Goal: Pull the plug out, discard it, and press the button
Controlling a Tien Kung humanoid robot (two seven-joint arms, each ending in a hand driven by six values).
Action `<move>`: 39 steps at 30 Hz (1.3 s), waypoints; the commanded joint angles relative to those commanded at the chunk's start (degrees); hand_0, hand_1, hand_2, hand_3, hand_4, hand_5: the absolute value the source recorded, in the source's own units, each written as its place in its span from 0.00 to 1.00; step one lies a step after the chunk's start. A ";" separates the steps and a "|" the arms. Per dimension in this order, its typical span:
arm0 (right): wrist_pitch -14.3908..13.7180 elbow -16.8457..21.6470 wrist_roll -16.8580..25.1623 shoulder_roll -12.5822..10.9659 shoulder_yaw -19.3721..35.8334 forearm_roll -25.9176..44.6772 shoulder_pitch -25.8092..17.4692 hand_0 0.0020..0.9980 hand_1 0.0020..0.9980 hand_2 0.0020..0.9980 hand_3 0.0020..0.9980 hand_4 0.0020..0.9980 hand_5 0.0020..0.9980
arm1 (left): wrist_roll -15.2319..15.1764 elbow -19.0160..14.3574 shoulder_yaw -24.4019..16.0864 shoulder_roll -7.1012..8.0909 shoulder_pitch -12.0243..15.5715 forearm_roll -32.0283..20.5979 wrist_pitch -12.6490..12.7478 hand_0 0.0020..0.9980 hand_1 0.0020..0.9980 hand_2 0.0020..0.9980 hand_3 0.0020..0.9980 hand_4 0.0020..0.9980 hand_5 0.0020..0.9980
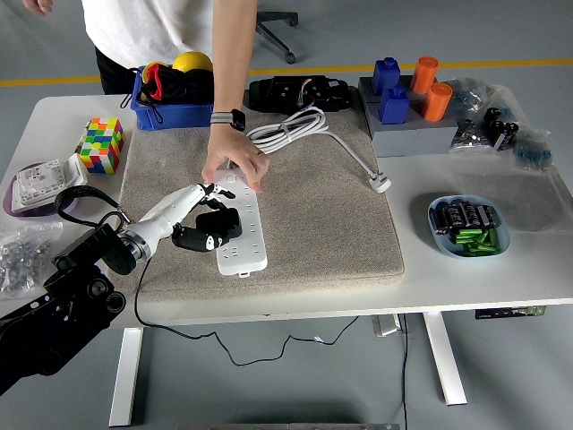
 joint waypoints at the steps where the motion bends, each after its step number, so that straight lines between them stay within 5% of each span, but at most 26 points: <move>1: 0.00 0.01 0.01 0.00 0.03 0.02 0.02 0.75 0.68 0.67 0.63 0.66 0.52 | 0.16 0.10 0.04 -0.03 -0.05 0.20 -0.09 0.76 0.74 0.70 0.76 0.86 0.00; 7: -0.03 0.00 0.00 0.04 0.30 -0.05 0.04 0.75 0.68 0.67 0.63 0.66 0.52 | 0.89 0.24 0.33 0.05 -0.19 0.23 -0.79 0.75 0.69 0.66 0.73 0.83 0.00; 8: -0.02 0.01 -0.01 0.03 0.30 -0.04 0.03 0.75 0.68 0.67 0.63 0.66 0.52 | 0.92 0.23 0.34 0.04 -0.24 0.21 -0.81 0.64 0.57 0.55 0.64 0.81 0.00; 13: -0.04 0.00 0.00 0.01 0.28 -0.03 0.05 0.75 0.68 0.67 0.63 0.66 0.52 | 0.38 0.27 0.38 0.01 -0.50 -0.05 -0.36 0.64 0.57 0.55 0.64 0.81 0.00; 14: -0.05 0.01 0.01 0.02 0.28 -0.02 0.05 0.75 0.68 0.67 0.63 0.66 0.52 | 0.33 0.24 0.39 0.00 -0.51 -0.03 -0.29 0.48 0.41 0.43 0.58 0.76 0.00; 39: -0.08 -0.02 0.01 0.05 0.30 0.11 0.05 0.75 0.68 0.67 0.63 0.66 0.52 | -0.17 0.54 1.03 -0.27 -1.44 -0.70 0.70 0.38 0.29 0.35 0.55 0.65 0.00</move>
